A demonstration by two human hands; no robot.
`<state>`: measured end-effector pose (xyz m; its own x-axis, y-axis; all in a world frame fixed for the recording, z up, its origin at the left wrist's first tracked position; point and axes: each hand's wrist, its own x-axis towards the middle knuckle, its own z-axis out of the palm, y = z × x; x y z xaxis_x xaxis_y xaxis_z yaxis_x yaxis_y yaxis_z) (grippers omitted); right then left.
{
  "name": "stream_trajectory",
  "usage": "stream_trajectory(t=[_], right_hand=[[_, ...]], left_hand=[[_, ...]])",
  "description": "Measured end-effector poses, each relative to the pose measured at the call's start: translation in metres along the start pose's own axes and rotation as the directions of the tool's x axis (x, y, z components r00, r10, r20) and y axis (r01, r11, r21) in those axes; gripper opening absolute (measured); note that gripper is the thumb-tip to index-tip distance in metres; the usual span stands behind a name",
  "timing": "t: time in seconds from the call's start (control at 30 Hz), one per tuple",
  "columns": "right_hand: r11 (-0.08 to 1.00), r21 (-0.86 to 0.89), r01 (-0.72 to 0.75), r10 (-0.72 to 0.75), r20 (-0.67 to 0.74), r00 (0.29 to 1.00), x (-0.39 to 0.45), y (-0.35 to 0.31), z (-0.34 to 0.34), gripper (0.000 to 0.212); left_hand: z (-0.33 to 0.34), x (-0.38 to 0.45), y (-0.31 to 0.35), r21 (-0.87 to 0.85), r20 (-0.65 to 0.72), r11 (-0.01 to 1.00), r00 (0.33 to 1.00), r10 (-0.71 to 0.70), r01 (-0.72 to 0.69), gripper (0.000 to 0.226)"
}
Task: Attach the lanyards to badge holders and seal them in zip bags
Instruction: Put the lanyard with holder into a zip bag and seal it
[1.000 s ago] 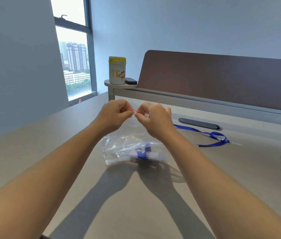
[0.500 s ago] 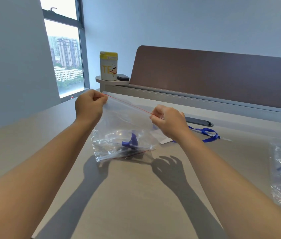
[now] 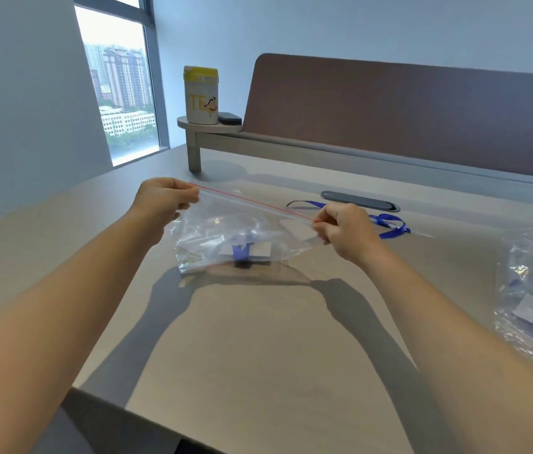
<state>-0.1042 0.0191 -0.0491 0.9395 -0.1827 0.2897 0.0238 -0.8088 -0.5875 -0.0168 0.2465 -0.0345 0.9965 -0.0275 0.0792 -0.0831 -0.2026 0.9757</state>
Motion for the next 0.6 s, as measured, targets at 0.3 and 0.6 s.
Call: stream_trajectory(t=[0.3,0.6], right_hand=[[0.987,0.000,-0.160,0.154,0.261,0.953,-0.022,0.009,-0.001,0.012],[0.836,0.185,-0.517,0.456,0.290,0.841,0.005,0.026,0.038,0.028]], left_hand=[[-0.025,-0.010,-0.038,0.053,0.216,0.911,0.887,-0.409,0.408,0.039],[0.019,0.008,-0.059,0.215,0.100,0.911,0.920,-0.380,0.353,0.051]])
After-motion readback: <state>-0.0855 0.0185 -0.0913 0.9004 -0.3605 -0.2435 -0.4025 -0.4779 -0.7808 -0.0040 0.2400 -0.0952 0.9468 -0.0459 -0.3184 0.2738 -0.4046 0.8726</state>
